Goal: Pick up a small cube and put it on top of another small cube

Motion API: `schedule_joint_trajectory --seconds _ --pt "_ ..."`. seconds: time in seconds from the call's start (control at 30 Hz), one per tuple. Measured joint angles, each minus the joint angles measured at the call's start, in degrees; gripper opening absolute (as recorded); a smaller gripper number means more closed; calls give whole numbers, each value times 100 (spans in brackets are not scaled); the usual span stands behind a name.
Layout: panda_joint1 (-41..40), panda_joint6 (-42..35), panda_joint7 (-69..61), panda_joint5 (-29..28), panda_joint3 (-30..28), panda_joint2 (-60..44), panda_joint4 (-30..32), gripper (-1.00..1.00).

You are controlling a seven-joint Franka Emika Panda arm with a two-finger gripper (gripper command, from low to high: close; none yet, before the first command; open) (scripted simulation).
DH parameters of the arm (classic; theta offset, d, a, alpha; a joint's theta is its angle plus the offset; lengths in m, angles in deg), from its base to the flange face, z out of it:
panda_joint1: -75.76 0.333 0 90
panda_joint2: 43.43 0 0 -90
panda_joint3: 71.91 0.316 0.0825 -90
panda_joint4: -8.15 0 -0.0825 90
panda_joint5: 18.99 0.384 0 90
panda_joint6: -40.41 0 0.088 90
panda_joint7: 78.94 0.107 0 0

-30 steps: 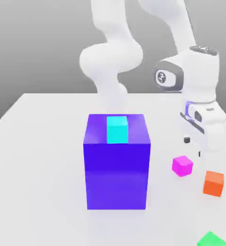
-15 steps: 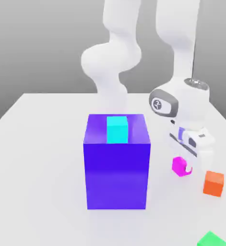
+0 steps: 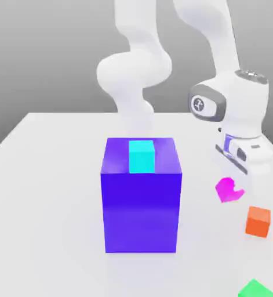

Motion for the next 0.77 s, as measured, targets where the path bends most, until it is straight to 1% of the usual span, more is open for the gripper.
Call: schedule_joint_trajectory --seconds 0.27,0.53,0.6,0.67,0.7,0.77 --pt "-396 -850 774 155 -387 -808 -1658 -100" --pt "-802 -1708 1363 577 -829 -1637 -3321 -100" --pt "-863 -1617 1386 700 -866 -1955 -3538 -100" --pt "-928 -1303 1342 805 -810 -2346 -3613 -100" --pt "-949 -1177 1318 845 -786 -2492 -3631 100" --pt "-950 -1177 1318 845 -786 -2492 -3631 100"
